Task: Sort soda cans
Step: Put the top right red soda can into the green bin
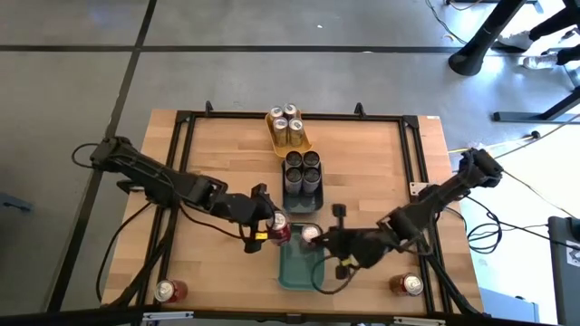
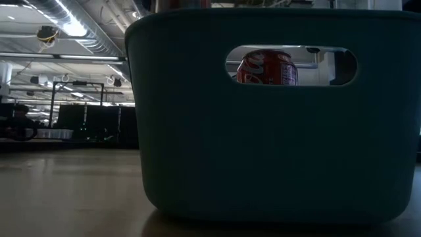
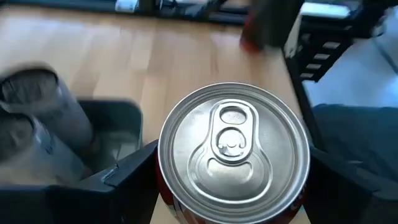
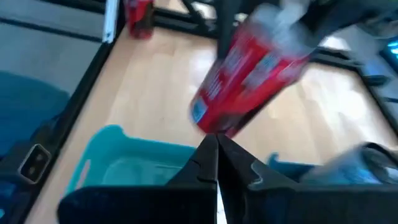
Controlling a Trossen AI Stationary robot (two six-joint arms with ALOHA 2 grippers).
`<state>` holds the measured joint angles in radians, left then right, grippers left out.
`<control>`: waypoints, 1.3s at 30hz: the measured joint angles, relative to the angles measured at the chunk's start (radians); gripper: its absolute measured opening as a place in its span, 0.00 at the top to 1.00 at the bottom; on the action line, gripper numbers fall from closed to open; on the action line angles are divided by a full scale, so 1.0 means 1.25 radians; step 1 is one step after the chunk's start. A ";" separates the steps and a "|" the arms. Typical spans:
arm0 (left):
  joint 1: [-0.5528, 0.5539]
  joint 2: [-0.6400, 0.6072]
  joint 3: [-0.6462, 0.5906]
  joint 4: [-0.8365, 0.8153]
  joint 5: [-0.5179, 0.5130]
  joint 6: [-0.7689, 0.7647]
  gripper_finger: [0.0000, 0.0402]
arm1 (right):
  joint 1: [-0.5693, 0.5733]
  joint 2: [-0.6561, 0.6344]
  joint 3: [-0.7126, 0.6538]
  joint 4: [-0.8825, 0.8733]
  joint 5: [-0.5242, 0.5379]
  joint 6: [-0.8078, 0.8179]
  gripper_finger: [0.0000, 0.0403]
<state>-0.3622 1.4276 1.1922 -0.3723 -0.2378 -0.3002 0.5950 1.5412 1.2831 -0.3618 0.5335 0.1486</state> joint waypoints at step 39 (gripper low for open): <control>0.026 0.268 -0.112 0.292 -0.066 0.005 0.23 | 0.047 -0.015 -0.002 -0.048 0.139 0.052 1.00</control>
<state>-0.3292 1.7628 1.0517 -0.0079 -0.3202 -0.2942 0.6540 1.5230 1.2812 -0.4215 0.7074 0.2142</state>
